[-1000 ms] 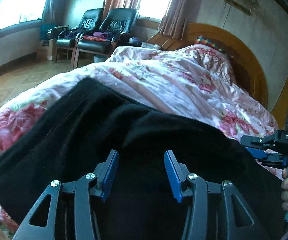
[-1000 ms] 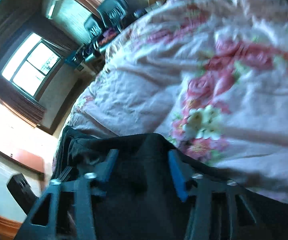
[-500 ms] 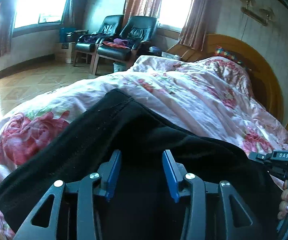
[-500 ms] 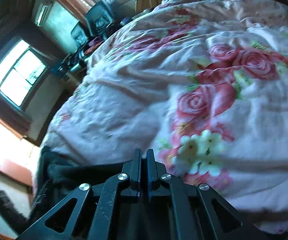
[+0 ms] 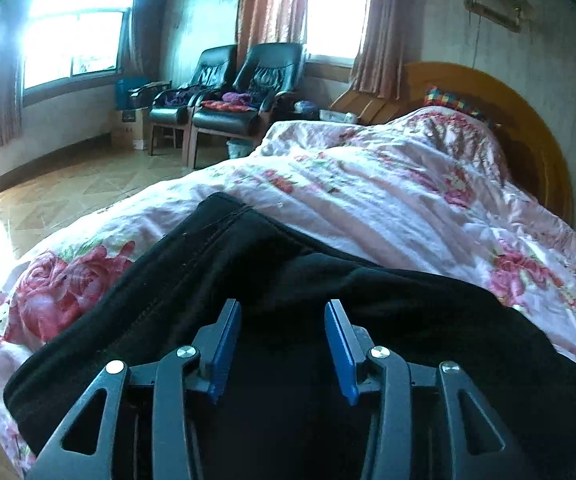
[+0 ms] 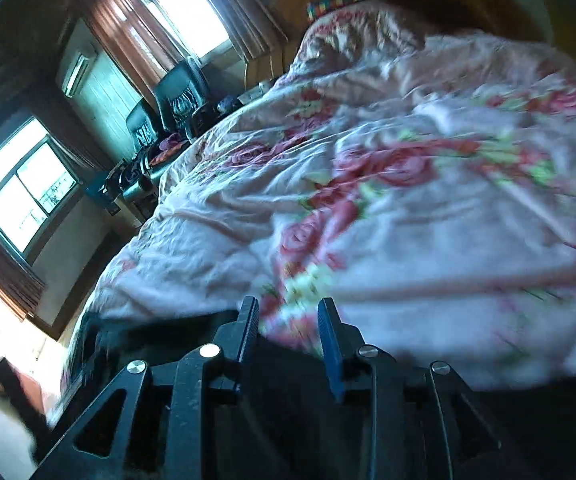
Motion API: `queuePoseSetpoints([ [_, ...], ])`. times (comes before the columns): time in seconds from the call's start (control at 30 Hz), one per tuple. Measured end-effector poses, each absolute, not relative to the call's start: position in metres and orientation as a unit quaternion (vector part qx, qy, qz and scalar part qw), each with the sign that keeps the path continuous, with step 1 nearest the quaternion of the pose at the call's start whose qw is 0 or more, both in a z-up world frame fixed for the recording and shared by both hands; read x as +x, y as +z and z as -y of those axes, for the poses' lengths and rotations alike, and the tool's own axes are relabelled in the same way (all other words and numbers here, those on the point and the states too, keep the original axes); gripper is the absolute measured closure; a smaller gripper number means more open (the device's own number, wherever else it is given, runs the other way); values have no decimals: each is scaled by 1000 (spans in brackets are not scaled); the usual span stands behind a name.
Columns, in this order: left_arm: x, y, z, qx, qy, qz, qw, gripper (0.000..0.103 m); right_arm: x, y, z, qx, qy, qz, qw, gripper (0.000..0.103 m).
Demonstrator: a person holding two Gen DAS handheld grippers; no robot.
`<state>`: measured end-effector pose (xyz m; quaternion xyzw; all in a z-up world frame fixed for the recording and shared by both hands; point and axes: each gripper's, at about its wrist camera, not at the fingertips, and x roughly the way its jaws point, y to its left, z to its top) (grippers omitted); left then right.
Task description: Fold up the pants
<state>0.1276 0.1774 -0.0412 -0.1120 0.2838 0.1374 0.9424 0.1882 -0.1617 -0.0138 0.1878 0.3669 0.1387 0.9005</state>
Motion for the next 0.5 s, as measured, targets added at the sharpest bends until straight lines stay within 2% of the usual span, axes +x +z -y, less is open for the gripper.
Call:
queuePoseSetpoints([
  [0.17, 111, -29, -142, -77, 75, -270, 957, 57, 117, -23, 170, 109, 120, -364, 917, 71],
  [0.33, 104, -37, -89, -18, 1, -302, 953, 55, 130, -51, 152, 84, 117, -385, 912, 71],
  [0.37, 108, -43, -84, -2, 16, -319, 948, 55, 137, -55, 147, 83, 120, -389, 910, 69],
  [0.4, 113, -53, -80, 22, 43, -338, 940, 55, 148, -59, 140, 79, 131, -399, 904, 61],
  [0.47, 117, -60, -82, 39, 52, -341, 938, 53, 156, -59, 134, 72, 140, -399, 903, 54],
  [0.5, 118, -60, -83, 41, 51, -337, 939, 53, 158, -56, 134, 71, 144, -399, 903, 53],
])
